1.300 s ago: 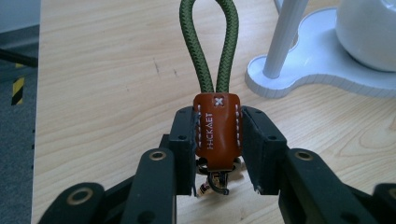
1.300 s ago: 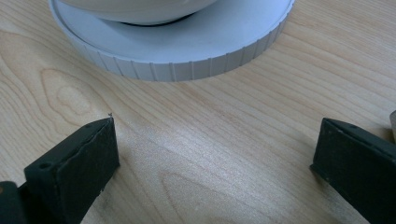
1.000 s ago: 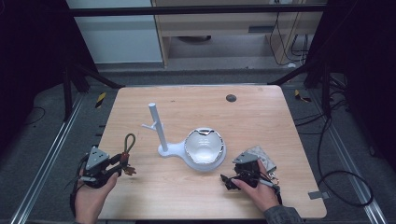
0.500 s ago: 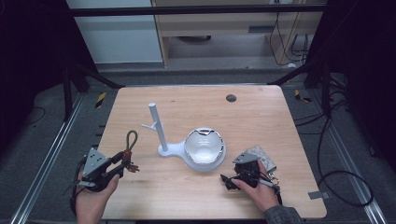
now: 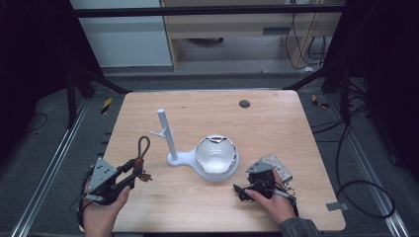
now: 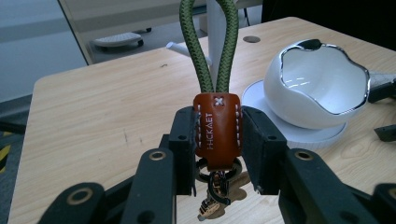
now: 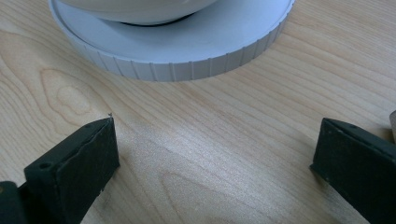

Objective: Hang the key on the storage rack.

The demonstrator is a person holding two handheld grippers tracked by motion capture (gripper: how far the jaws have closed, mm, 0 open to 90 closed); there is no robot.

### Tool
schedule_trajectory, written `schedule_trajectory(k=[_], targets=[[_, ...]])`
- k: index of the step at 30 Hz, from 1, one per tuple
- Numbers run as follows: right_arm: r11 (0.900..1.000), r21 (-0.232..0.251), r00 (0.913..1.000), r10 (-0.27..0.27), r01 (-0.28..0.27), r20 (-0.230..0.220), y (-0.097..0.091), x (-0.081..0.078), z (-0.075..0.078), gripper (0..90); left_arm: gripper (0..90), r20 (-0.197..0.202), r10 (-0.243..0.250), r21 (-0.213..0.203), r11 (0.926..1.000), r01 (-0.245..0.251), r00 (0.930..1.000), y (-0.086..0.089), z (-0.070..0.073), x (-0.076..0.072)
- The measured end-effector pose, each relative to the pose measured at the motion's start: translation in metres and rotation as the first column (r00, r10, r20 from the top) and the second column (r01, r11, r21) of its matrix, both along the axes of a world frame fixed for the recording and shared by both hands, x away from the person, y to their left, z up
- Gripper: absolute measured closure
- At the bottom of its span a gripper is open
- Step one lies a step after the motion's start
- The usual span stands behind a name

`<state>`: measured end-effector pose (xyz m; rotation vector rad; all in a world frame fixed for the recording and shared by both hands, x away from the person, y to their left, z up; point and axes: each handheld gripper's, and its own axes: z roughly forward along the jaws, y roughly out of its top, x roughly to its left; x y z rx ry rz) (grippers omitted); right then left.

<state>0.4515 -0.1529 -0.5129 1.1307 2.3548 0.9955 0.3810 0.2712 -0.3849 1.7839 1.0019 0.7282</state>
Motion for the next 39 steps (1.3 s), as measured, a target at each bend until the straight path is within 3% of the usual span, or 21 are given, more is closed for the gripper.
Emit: schedule_trajectory(k=[8,16,39], targets=[[1.0,0.001,1.0,-0.001,0.001,-0.001,0.0,0.0,0.0,0.2,66.0,0.031,-0.029,0.007,0.9996,0.028,0.9991,-0.011,0.011,-0.003],[1.0,0.0,1.0,0.0,0.0,0.0,0.0,0.0,0.0,0.2,66.0,0.031,-0.044,0.002,0.999,0.044,0.9986,-0.023,0.013,0.007],[1.0,0.002,1.0,-0.002,0.002,-0.002,0.0,0.0,0.0,0.2,65.9,-0.032,-0.028,0.002,0.9996,0.028,0.9991,-0.045,-0.008,0.043]])
